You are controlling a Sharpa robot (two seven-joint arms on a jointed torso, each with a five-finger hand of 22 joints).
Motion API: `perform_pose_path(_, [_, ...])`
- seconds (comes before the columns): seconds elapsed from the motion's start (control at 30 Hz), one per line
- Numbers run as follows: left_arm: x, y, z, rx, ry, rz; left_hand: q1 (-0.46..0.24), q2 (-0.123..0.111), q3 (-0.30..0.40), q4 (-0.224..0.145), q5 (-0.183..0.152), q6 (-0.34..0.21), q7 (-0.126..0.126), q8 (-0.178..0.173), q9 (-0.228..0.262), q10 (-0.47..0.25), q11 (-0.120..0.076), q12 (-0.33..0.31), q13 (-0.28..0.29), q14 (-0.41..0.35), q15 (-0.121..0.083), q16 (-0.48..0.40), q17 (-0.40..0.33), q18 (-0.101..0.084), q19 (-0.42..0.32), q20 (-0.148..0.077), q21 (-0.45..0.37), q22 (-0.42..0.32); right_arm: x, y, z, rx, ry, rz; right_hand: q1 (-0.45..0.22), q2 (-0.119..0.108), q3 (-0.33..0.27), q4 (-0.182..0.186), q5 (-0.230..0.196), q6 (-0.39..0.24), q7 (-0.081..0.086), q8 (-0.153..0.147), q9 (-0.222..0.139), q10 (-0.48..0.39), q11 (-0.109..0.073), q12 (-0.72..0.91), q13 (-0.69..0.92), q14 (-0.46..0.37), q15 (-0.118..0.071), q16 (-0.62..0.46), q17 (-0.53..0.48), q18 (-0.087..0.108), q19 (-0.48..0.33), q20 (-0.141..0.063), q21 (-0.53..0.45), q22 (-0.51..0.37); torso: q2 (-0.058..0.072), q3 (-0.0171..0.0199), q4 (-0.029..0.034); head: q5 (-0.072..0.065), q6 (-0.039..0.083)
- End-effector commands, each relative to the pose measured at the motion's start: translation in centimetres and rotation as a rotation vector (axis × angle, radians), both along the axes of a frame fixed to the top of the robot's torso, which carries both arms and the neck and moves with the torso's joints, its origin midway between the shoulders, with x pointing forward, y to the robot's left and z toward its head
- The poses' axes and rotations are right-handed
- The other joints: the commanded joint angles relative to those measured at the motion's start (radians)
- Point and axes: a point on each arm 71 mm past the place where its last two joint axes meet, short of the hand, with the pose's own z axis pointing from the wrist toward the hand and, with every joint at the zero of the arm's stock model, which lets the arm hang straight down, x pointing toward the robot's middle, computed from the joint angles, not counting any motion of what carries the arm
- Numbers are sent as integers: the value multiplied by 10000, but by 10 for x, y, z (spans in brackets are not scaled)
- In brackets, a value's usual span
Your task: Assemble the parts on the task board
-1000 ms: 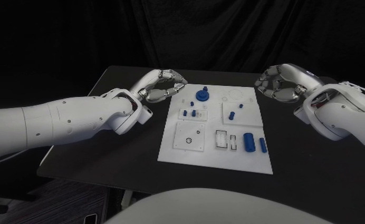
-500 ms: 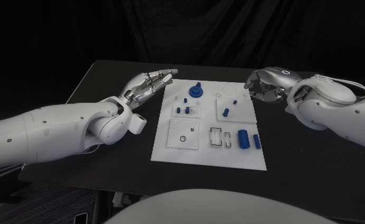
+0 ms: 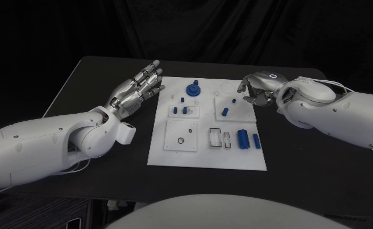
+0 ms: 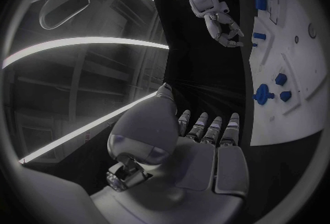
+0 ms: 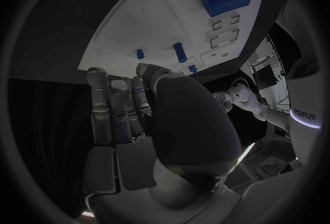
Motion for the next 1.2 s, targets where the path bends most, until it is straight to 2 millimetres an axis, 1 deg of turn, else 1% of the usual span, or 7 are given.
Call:
perform_pose_path(0.03, [-4, 3, 17, -1564, -1709, 159, 0, 95, -62, 1, 108, 12, -4, -45, -6, 5, -140, -25, -9, 14, -139, -81, -19, 97, -16, -129, -50, -50, 1, 0, -3, 3, -315, -12, -106, -4, 21, 32, -53, 11, 33, -52, -15, 128, 11, -54, -45, -13, 64, 46, -17, 162, 29, 87, -19, 520, 93, -100, 100, -190, -1])
perform_pose_path(0.13, [-5, 5, 17, -1570, -1707, 178, 4, 109, -68, 3, 133, 34, 19, -42, -2, 3, -152, -22, -9, 8, -140, -97, -23, 98, -19, -153, -52, -70, 2, 2, -7, 14, -330, 7, -105, 0, 32, 14, -48, 35, 36, -89, -31, 280, 6, -68, -107, -4, 64, 64, -52, 166, 52, 94, -24, 518, 97, -111, 95, -242, -1])
perform_pose_path(0.37, [-6, 7, 18, -1554, -1758, 246, 245, 31, -107, -32, 365, 229, 344, -17, 20, 0, -172, 46, -3, -11, -183, -145, -36, 86, -37, -269, -67, -217, 7, 7, -19, -2, -298, 59, -11, -21, 107, -111, 68, 9, 49, -213, -81, 394, -15, -225, -289, -211, 33, -140, -371, 212, -56, 72, -260, 463, 56, -69, 40, -190, -1])
perform_pose_path(0.57, [-5, 8, 18, -1351, -1859, 513, 173, -120, -317, -3, 257, 384, 338, -8, 32, -1, -283, 125, 1, -39, -617, -285, -76, -139, -165, -1002, -173, -1026, 9, 11, -26, -50, -262, 88, -39, -70, 92, -144, 85, -62, 45, -306, -117, 350, 6, -352, -396, -183, 40, -127, -419, 200, -17, 68, -241, 474, 57, -72, 63, -191, -1])
perform_pose_path(0.7, [-5, 9, 17, -1267, -1854, 586, 33, -169, -424, -1, 197, 388, 244, -12, 29, -52, -562, -34, -21, -40, -1151, -287, -77, -434, -184, -1808, -223, -1394, 9, 10, -27, -48, -263, 73, -70, -89, 73, -142, 66, -99, 33, -344, -132, 343, 17, -384, -426, -191, 50, -138, -454, 198, -18, 75, -260, 470, 64, -94, 77, -264, -1])
perform_pose_path(0.9, [-4, 8, 16, -1303, -1811, 512, 118, -83, -354, -12, 299, 309, 327, -21, 20, -62, -525, -60, -24, -40, -948, -287, -77, -543, -184, -1715, -223, -1394, 9, 8, -28, -55, -270, 14, -83, -98, 63, -141, 58, -112, 28, -358, -137, 342, 19, -394, -436, -185, 54, -132, -454, 196, -13, 77, -259, 470, 77, -82, 78, -309, -1])
perform_pose_path(1.2, [-3, 8, 15, -1391, -1688, 346, 562, -24, -141, -81, 990, 289, 505, -18, 21, -25, 109, 149, 1, -40, -408, -287, -77, -445, -184, -1055, -223, -1394, 10, 8, -28, -20, -347, 49, -91, -15, 81, -197, 154, 219, 59, -234, -62, 592, -12, -402, -527, -53, 30, -12, -434, 165, 158, 65, -75, 528, 70, -81, 46, -339, -1])
